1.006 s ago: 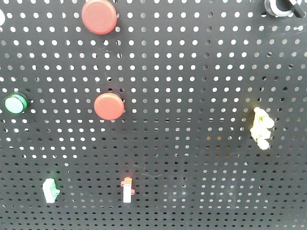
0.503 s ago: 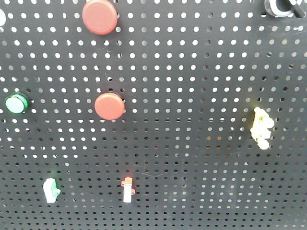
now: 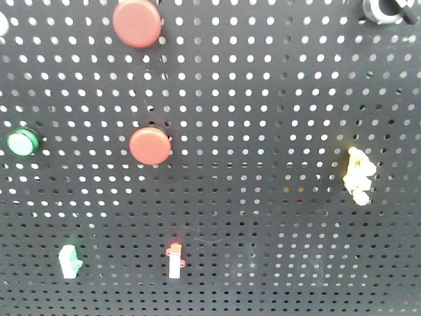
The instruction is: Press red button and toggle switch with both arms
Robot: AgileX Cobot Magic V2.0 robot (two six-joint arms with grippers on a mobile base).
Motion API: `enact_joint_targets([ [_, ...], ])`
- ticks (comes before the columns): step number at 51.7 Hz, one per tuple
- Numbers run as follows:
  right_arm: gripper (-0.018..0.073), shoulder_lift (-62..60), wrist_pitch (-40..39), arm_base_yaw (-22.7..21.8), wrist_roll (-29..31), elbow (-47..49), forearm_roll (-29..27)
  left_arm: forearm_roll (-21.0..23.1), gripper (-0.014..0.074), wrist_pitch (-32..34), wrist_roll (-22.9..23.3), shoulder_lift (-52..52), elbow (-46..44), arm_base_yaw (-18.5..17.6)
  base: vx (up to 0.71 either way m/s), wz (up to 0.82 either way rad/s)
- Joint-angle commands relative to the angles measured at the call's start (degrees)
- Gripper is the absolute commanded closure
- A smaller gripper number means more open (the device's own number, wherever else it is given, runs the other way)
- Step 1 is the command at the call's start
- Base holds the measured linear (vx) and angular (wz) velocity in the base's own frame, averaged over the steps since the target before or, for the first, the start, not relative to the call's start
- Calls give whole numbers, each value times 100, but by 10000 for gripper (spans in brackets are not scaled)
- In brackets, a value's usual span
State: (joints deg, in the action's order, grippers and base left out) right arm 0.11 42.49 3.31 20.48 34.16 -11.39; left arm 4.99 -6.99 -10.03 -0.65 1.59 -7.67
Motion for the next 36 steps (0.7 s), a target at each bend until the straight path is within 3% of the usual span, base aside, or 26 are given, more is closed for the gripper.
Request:
enact_joint_targets([
  [1, 562, 128, -457, -32, 13, 141, -21, -279, 595, 430, 375, -103, 208, -38, 0, 0],
  [36, 562, 128, -440, -32, 13, 141, -21, -270, 595, 361, 470, -94, 196, -103, 0, 0],
])
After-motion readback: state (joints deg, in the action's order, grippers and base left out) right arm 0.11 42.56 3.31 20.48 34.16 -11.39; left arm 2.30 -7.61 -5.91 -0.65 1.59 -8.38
